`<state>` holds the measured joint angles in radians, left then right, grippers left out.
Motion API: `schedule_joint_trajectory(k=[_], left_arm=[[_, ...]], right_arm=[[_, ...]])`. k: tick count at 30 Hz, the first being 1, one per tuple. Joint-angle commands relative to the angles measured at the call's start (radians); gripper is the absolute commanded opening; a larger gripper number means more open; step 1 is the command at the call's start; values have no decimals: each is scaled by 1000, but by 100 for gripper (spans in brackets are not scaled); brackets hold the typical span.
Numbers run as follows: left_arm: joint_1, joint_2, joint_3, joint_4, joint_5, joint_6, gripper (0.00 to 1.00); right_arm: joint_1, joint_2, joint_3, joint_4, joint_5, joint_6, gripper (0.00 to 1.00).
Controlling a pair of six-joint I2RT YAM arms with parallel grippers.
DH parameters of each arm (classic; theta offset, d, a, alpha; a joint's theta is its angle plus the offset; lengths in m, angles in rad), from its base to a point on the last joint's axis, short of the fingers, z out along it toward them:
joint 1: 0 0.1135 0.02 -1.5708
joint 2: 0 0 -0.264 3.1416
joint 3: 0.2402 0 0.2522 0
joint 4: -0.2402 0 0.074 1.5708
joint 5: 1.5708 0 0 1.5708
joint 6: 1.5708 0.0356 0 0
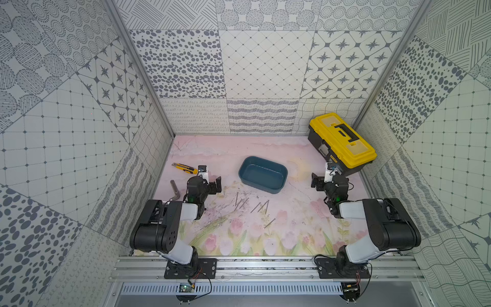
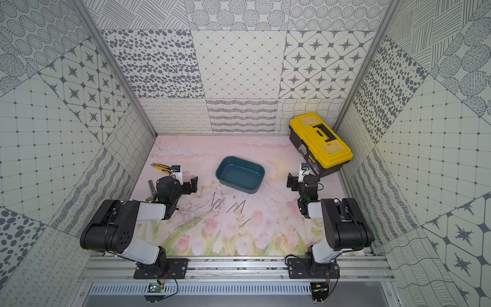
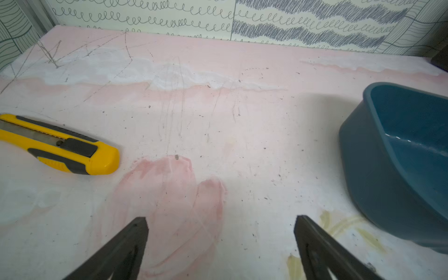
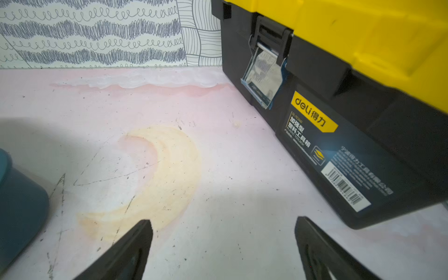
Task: Put the nails on the desktop into the storage box
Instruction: Pick up the nail from the center of the board.
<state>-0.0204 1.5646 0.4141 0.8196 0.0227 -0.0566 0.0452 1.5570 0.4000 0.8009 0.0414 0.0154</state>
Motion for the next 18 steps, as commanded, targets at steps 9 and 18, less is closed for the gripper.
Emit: schedule_joint_trajectory(k=[9,18], left_arm=[[5,7,5,3,16,1,99],[4,6,5,7,10,1,99]], right_arm=[[-1,-3,13,29,-8,9,97],[-11,-5,14,30,-24,14,97]])
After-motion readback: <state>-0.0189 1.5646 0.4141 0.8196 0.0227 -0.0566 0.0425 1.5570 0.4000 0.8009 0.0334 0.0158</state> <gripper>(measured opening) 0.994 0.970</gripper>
